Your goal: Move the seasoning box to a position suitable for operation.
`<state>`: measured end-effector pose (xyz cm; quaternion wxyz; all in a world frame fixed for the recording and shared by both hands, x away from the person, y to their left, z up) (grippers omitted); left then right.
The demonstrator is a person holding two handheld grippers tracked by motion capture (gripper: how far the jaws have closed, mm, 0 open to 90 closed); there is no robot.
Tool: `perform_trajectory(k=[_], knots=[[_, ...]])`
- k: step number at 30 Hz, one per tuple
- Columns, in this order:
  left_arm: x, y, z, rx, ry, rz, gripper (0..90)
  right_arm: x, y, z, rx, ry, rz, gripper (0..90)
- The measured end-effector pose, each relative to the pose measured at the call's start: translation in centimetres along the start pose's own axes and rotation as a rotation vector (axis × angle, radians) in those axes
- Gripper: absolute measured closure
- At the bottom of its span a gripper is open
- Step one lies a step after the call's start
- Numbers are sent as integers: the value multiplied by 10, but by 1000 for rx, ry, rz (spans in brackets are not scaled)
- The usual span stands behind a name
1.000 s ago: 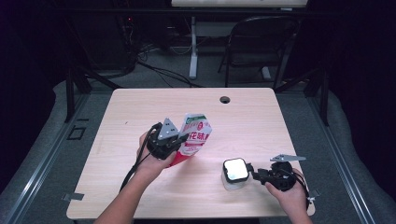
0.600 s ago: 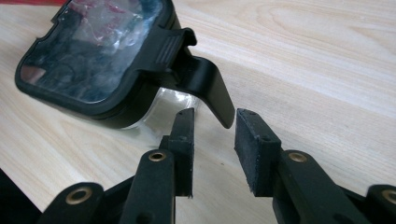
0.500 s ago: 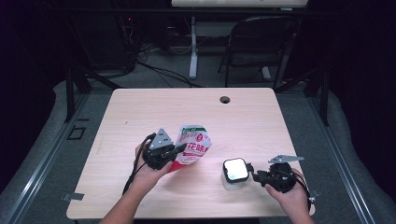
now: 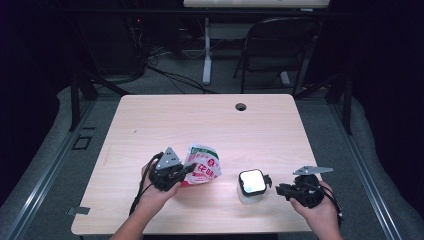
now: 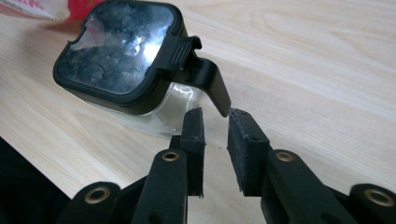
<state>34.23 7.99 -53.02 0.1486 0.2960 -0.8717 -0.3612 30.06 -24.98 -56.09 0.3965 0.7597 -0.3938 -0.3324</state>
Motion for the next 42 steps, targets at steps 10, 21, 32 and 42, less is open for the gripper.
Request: perform_trajectory(k=[10, 21, 32, 42], knots=[[13, -13, 29, -5, 35, 65, 900, -7, 9, -7, 43, 7, 2, 755], [18, -14, 34, 6, 56, 84, 900, -15, 16, -20, 78, 37, 16, 761], [29, -13, 42, -7, 19, 85, 873, -47, 11, -48, 90, 139, -23, 777], [39, -15, 51, -25, 7, 96, 861, -85, -8, -77, 88, 221, -115, 778]])
Point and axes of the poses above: each handheld gripper's, and its own axes: y roughly backward along the jaws, z roughly out of its underside, x roughly to its right, the point moved 7 cm from there along -y, roughly forward along the jaws, and after that the axes turned 12 degrees about -x, right-handed, at the moved point
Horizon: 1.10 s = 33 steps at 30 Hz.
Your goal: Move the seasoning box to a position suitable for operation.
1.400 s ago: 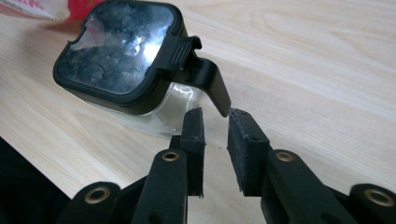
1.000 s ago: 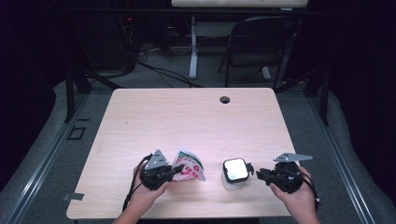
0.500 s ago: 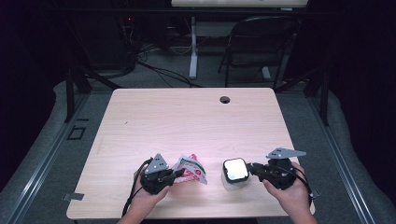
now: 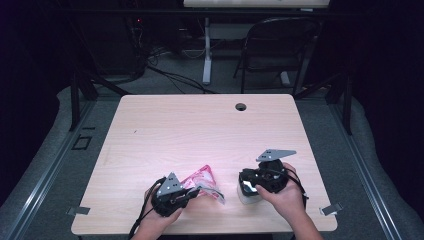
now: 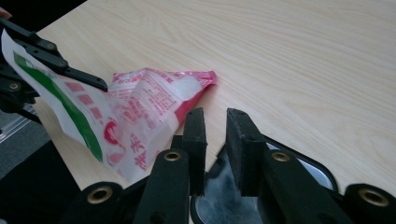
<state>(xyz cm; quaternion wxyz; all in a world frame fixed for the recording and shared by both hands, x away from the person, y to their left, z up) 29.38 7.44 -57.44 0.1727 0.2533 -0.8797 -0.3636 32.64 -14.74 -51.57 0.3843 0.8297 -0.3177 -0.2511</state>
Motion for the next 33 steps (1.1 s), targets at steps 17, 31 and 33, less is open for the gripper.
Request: perform_trajectory(k=[17, 31, 33], knots=[[7, -3, 11, -51, -19, 6, 855, -31, -36, 5, -64, 64, -96, 743], [5, -7, 11, -55, -23, 10, 857, -48, -40, 7, -80, 83, -137, 719], [5, -7, 11, -57, -26, 10, 857, -48, -40, 7, -79, 87, -131, 718]])
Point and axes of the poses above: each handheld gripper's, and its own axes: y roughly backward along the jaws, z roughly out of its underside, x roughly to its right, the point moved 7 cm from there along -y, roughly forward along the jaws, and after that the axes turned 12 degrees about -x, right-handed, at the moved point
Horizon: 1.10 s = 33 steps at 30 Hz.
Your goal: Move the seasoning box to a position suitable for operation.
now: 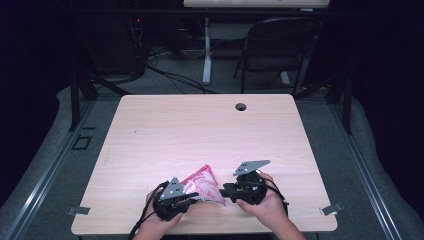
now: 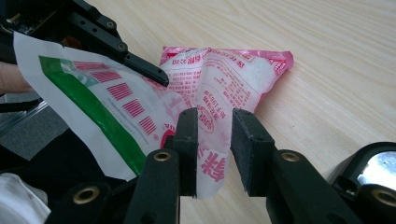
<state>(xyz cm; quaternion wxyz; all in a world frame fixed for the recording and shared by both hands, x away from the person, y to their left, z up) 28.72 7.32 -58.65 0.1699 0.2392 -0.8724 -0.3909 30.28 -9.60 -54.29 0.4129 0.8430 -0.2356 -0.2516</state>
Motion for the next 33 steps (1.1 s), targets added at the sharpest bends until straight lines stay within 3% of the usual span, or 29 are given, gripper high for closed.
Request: perform_trajectory(k=[10, 21, 27, 33], knots=[[-1, -1, 0, 1, 9, 2, 857, -6, -1, -2, 0, 11, -20, 719], [-1, -1, 0, 1, 4, -3, 853, -5, -15, 3, -56, 13, -23, 744], [0, -1, 0, -1, 6, -2, 852, -5, -19, 5, -77, 14, -35, 786], [1, -1, 0, 2, 8, 0, 844, -2, -19, 5, -83, 11, -40, 889]])
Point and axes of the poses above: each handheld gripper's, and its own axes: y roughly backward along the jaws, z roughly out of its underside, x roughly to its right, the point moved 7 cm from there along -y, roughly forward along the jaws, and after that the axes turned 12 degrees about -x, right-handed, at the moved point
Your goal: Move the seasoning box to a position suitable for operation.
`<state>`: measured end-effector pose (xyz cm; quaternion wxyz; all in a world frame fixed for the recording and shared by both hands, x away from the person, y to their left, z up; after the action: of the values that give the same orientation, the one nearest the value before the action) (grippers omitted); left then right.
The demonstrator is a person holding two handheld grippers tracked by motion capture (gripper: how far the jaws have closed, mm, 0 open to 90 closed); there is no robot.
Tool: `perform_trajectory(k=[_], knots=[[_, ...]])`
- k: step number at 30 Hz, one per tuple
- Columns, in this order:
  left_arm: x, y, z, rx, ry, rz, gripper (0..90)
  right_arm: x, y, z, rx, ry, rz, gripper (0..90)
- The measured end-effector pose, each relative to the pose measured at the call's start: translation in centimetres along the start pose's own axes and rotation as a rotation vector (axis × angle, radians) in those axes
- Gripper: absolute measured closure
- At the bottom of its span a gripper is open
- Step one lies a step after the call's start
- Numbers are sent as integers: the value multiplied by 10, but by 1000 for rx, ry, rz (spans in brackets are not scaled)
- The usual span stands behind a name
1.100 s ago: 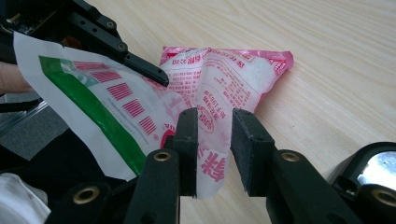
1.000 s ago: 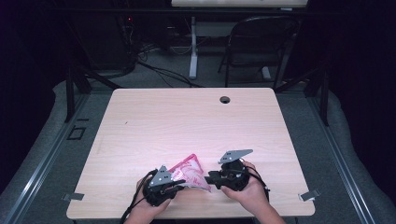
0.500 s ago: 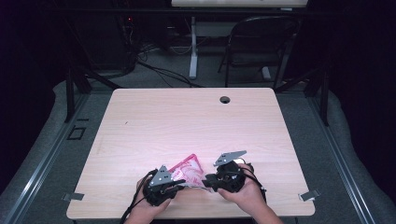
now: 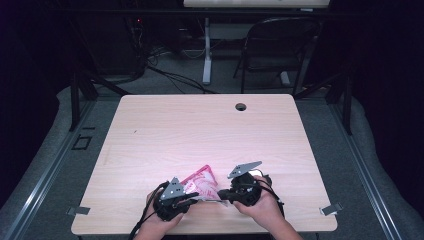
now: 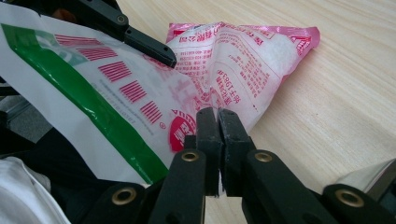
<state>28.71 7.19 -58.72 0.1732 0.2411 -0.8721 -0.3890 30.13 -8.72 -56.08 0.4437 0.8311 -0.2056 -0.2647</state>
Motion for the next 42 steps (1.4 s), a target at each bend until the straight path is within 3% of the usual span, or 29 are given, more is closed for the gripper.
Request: perform_trajectory(k=[7, 20, 22, 25, 29, 33, 38, 42], knots=[[2, -2, -2, 5, -7, -7, 832, 6, 2, -4, 11, 7, 13, 900], [-3, -22, -16, 1, 1, -44, 849, 27, 4, -17, 61, -9, 124, 897], [-5, -25, -18, 5, 16, -40, 854, 28, 5, -16, 56, -13, 117, 861], [-5, -26, -19, -1, 11, -32, 844, 28, 12, -14, 89, -33, 110, 786], [-1, -22, -21, 19, -12, -17, 738, 31, 33, -7, 146, -57, 116, 727], [6, -13, -26, 47, -61, 10, 641, 40, 59, 4, 204, -89, 175, 694], [11, -6, -33, 63, -63, 46, 573, 59, 77, 26, 233, -158, 293, 685], [16, 1, -37, 85, -69, 80, 562, 73, 81, 46, 253, -232, 335, 697]])
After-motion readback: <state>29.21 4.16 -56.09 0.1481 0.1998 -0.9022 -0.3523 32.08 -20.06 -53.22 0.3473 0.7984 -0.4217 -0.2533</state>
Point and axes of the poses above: each handheld gripper's, and its own axes: y roughly backward along the jaws, z roughly out of its underside, x roughly to its right, the point moved 7 cm from there along -y, roughly forward along the jaws, and after that the axes turned 12 degrees about -x, right-handed, at the moved point
